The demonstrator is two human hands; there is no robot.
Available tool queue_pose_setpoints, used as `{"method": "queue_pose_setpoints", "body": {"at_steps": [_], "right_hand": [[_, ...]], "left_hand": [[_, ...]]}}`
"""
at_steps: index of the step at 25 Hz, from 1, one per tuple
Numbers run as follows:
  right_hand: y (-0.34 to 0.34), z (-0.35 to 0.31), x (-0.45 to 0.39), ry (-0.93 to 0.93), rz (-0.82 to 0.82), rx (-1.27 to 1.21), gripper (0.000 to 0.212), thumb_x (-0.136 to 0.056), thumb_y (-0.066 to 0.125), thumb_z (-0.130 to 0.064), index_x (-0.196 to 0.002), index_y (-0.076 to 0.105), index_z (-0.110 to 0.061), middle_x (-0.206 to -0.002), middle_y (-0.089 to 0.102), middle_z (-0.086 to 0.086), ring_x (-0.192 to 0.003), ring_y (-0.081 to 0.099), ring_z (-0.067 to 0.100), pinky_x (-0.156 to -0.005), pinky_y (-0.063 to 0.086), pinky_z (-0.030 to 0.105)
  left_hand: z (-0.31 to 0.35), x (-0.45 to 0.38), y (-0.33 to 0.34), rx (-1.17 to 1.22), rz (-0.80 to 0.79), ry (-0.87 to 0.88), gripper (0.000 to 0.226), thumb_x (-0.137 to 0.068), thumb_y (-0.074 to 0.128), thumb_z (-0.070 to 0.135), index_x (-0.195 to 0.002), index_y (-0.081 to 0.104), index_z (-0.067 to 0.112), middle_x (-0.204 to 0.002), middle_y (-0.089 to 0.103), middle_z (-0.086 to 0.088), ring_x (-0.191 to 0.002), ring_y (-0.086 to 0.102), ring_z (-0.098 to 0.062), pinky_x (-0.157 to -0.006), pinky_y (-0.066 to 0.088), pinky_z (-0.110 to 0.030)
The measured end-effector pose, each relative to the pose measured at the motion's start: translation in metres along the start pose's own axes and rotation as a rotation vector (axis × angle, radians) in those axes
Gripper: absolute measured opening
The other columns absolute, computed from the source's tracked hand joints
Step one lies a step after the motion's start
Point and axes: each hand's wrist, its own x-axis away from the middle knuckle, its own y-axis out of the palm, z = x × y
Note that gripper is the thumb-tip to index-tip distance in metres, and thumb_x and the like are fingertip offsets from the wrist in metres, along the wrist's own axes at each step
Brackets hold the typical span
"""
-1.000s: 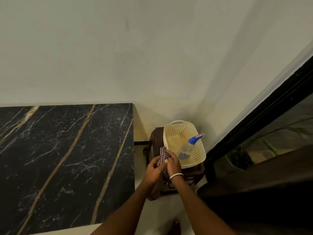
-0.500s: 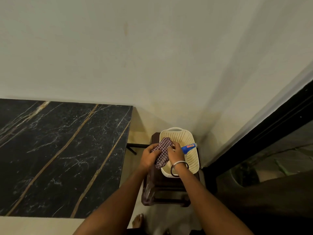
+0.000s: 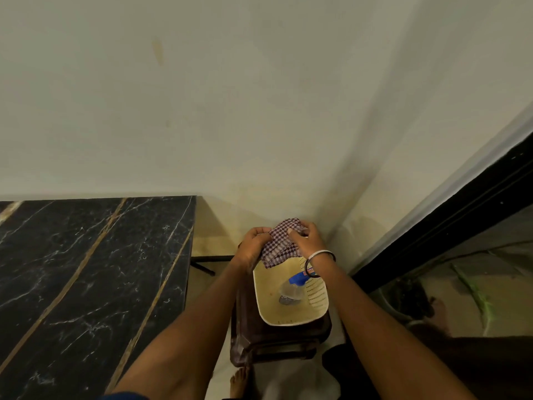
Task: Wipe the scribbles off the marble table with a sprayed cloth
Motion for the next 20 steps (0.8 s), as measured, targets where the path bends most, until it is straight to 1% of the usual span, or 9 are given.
{"method": "queue_pose_setpoints", "body": {"at_steps": [3,5,7,9,13,15,16,18,20], "right_hand": [[-0.002,0.003,-0.028,0.067,0.03,0.057,0.048,-0.086,0.069,-0.019,-0.128,0.048,-0.006,-0.122,0.056,0.013,-0.102,0.055,0.023,-0.081,0.045,0.03],[0.002,0.01,-0.043,0.1,0.04,0.102,0.049,-0.084,0.071,-0.019,-0.127,0.05,-0.007,-0.125,0.056,0.012,-0.109,0.056,0.027,-0.087,0.047,0.033],[0.006,0.021,-0.053,0.132,0.034,0.151,0.047,-0.082,0.073,-0.021,-0.123,0.053,-0.008,-0.125,0.059,0.012,-0.111,0.057,0.029,-0.091,0.048,0.036],[0.012,0.032,-0.06,0.165,0.026,0.206,0.046,-0.082,0.074,-0.022,-0.121,0.054,-0.009,-0.123,0.06,0.013,-0.11,0.058,0.03,-0.091,0.048,0.037],[0.02,0.052,-0.074,0.241,0.011,0.286,0.049,-0.083,0.072,-0.023,-0.124,0.051,-0.007,-0.127,0.057,0.017,-0.115,0.055,0.032,-0.096,0.045,0.037],[0.02,0.057,-0.083,0.272,-0.027,0.337,0.05,-0.085,0.07,-0.023,-0.127,0.049,-0.005,-0.129,0.055,0.018,-0.118,0.053,0.033,-0.1,0.044,0.04],[0.019,0.062,-0.089,0.28,-0.042,0.381,0.052,-0.086,0.069,-0.023,-0.129,0.048,-0.005,-0.131,0.054,0.017,-0.119,0.052,0.033,-0.101,0.044,0.04],[0.019,0.068,-0.097,0.32,-0.092,0.494,0.053,-0.088,0.065,-0.023,-0.134,0.044,-0.007,-0.134,0.052,0.016,-0.12,0.052,0.032,-0.098,0.044,0.038],[0.018,0.067,-0.102,0.363,-0.106,0.585,0.05,-0.091,0.061,-0.02,-0.136,0.044,-0.007,-0.134,0.052,0.015,-0.119,0.053,0.03,-0.088,0.045,0.032]], "left_hand": [[-0.005,-0.033,0.001,-0.087,0.042,-0.023,0.019,-0.092,0.055,0.007,-0.111,0.054,0.003,-0.102,0.063,-0.014,-0.083,0.064,-0.02,-0.07,0.055,-0.03],[-0.014,-0.047,-0.002,-0.137,0.039,-0.034,0.022,-0.091,0.057,0.005,-0.113,0.054,0.003,-0.106,0.062,-0.015,-0.088,0.064,-0.023,-0.074,0.056,-0.032],[-0.022,-0.055,-0.005,-0.193,0.007,-0.034,0.024,-0.09,0.056,0.001,-0.114,0.053,0.002,-0.105,0.06,-0.011,-0.088,0.063,-0.018,-0.07,0.057,-0.027],[-0.028,-0.061,-0.01,-0.267,-0.038,-0.033,0.026,-0.089,0.057,0.001,-0.115,0.053,0.004,-0.104,0.058,-0.007,-0.088,0.061,-0.011,-0.067,0.056,-0.021],[-0.046,-0.076,-0.012,-0.454,-0.086,-0.002,0.027,-0.088,0.061,0.007,-0.113,0.055,0.016,-0.107,0.056,0.002,-0.102,0.058,-0.015,-0.072,0.054,-0.02],[-0.053,-0.08,-0.009,-0.533,-0.083,0.023,0.03,-0.088,0.062,0.008,-0.115,0.055,0.016,-0.108,0.055,0.006,-0.104,0.055,-0.011,-0.073,0.048,-0.014],[-0.056,-0.083,-0.006,-0.558,-0.079,0.035,0.031,-0.088,0.061,0.007,-0.118,0.055,0.015,-0.111,0.054,0.005,-0.105,0.053,-0.01,-0.078,0.047,-0.014],[-0.061,-0.089,-0.003,-0.638,-0.099,0.034,0.034,-0.088,0.059,0.005,-0.122,0.054,0.009,-0.115,0.055,-0.001,-0.107,0.051,-0.011,-0.087,0.045,-0.021],[-0.06,-0.096,0.0,-0.724,-0.085,-0.014,0.034,-0.086,0.057,0.003,-0.12,0.057,0.003,-0.111,0.06,-0.007,-0.106,0.056,-0.018,-0.088,0.047,-0.027]]}}
